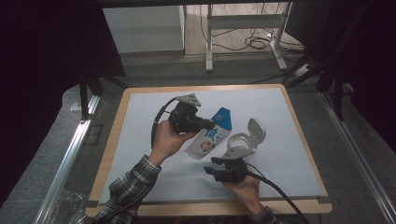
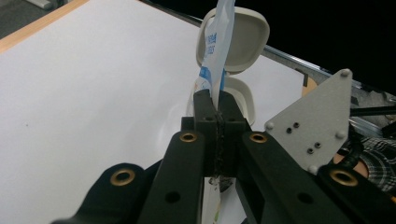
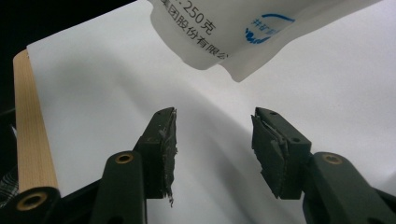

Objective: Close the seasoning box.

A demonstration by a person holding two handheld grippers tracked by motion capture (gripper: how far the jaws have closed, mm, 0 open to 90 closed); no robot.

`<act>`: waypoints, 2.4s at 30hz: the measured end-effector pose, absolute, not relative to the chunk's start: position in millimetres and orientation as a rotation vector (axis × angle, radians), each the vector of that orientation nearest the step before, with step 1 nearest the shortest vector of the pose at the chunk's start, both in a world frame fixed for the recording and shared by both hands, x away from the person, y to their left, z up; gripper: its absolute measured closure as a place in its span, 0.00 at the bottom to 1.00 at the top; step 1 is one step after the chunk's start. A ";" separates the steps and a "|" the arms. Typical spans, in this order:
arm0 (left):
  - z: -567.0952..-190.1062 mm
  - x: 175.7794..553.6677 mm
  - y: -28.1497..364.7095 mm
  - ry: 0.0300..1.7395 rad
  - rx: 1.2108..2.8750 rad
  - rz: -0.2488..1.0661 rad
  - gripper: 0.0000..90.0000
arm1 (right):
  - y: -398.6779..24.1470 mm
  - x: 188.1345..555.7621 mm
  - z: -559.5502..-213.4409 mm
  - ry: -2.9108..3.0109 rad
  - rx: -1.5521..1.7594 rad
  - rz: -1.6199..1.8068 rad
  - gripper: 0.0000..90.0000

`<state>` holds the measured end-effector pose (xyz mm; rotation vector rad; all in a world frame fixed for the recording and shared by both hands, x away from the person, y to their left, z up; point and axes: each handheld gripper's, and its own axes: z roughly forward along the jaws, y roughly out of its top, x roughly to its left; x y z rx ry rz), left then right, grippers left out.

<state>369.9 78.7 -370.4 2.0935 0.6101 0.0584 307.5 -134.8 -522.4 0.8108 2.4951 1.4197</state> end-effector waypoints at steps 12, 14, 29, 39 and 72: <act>-384.7 378.9 91.8 0.656 2.073 0.104 0.99 | -138.5 306.0 -519.7 2.495 0.811 1.413 0.56; -388.3 380.9 94.2 0.673 2.064 0.111 0.99 | -138.9 305.8 -519.1 2.498 0.808 1.406 0.56; -419.6 384.8 118.0 0.714 2.035 0.136 0.99 | -143.3 304.4 -516.2 2.494 0.794 1.385 0.56; -426.1 372.6 139.5 0.724 1.993 0.127 0.99 | -144.2 303.7 -515.4 2.501 0.793 1.375 0.56; -444.9 331.1 185.3 0.734 1.951 0.231 0.95 | -153.2 303.0 -518.9 2.542 0.771 1.292 0.67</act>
